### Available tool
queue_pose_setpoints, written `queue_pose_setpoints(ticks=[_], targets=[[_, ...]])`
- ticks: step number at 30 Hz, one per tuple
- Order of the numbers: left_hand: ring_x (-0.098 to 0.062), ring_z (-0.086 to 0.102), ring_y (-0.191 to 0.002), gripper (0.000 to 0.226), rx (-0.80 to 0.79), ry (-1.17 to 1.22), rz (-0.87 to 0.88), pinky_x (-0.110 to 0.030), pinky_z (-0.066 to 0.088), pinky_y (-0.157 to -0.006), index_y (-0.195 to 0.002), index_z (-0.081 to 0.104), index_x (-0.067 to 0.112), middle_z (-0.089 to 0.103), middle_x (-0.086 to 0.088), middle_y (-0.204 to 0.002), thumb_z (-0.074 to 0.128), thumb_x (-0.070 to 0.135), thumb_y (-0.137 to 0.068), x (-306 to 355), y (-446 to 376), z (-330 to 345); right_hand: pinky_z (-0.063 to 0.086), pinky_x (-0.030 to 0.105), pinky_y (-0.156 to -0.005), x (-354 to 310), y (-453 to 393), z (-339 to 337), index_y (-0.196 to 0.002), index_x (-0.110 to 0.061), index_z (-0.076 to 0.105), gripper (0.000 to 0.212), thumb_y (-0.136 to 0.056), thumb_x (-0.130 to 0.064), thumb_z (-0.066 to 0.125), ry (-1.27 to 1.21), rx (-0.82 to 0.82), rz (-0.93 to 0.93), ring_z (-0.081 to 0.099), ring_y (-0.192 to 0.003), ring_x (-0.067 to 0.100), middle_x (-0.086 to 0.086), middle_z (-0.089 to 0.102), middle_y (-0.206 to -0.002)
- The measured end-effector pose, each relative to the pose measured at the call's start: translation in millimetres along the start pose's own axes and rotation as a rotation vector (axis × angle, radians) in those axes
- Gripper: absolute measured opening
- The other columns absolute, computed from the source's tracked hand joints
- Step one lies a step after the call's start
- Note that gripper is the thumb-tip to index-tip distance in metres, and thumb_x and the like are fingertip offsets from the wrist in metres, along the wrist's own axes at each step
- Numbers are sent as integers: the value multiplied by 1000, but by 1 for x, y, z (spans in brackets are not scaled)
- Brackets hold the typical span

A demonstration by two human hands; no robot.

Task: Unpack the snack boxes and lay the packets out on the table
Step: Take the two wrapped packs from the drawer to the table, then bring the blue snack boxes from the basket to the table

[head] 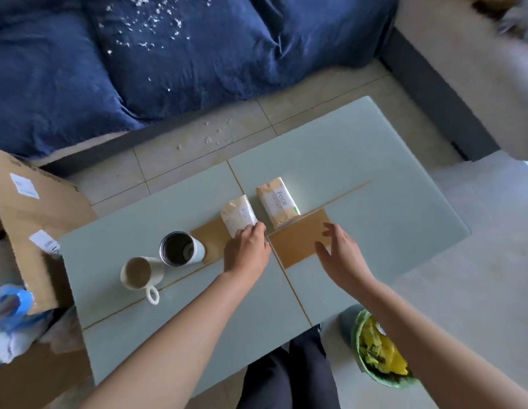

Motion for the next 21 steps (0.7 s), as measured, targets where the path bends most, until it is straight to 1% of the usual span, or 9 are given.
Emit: queue_pose_setpoints(ticks=[4,7,9,12,15,17,19,20,21], targets=[[-22,53,-113,26,7,-123,248,-37,47,-85,-119,53,18,59,0,-120,50,24,-94,43,30,-8,37,33,-105,24,58,-26,-145,-12,34,50,-100,-27,48,-1,57,60,46,-131,23,7,50,-142],[-23,55,-108,24,16,-216,421,-36,47,-84,-116,57,18,62,0,-115,52,25,-93,77,51,-9,35,34,-109,47,100,-36,-147,-12,32,51,-101,-29,45,22,70,128,42,-135,23,7,46,-146],[-25,58,-100,20,7,-282,532,-36,48,-78,-110,60,17,64,-2,-107,56,23,-91,101,67,-7,35,35,-109,63,129,-40,-148,-13,31,52,-101,-31,43,50,78,173,40,-136,23,6,44,-147],[-24,63,-81,13,-35,-409,686,-33,50,-64,-92,65,18,68,-1,-86,68,22,-80,139,93,0,35,33,-108,90,177,-41,-148,-13,32,53,-100,-32,44,90,97,233,41,-135,24,7,45,-146],[-24,63,-69,19,-34,-480,821,-30,48,-54,-81,66,17,67,-1,-71,79,21,-68,180,124,11,35,32,-105,125,227,-42,-144,-11,39,50,-98,-33,47,113,141,283,45,-129,26,9,53,-136],[-24,64,-71,21,-39,-488,912,-31,49,-55,-82,66,17,68,-1,-72,80,20,-66,208,151,21,36,34,-105,147,263,-44,-139,-8,45,49,-95,-28,51,111,183,322,49,-125,30,12,57,-129],[-24,65,-79,26,-65,-464,1014,-33,52,-59,-90,68,14,70,-2,-81,78,17,-66,236,184,36,43,39,-103,171,299,-45,-131,-3,53,48,-87,-20,59,71,268,357,56,-118,36,17,62,-120],[-24,65,-84,31,-77,-445,1064,-34,53,-62,-96,68,13,71,-2,-86,77,16,-67,250,202,45,44,41,-102,183,318,-47,-130,-2,55,48,-85,-18,61,55,316,383,57,-117,37,17,63,-119],[-24,65,-88,34,-89,-429,1108,-35,54,-65,-101,68,12,71,-2,-91,77,16,-68,263,221,55,43,42,-105,195,337,-47,-133,-2,53,50,-86,-19,60,38,345,415,54,-122,36,16,61,-123]])
Point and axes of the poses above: each hand's wrist, its own y-axis away from the middle knuckle, its own z-axis out of the palm, x = y × z, the point moved 6 cm from there along -y, towards the middle knuckle
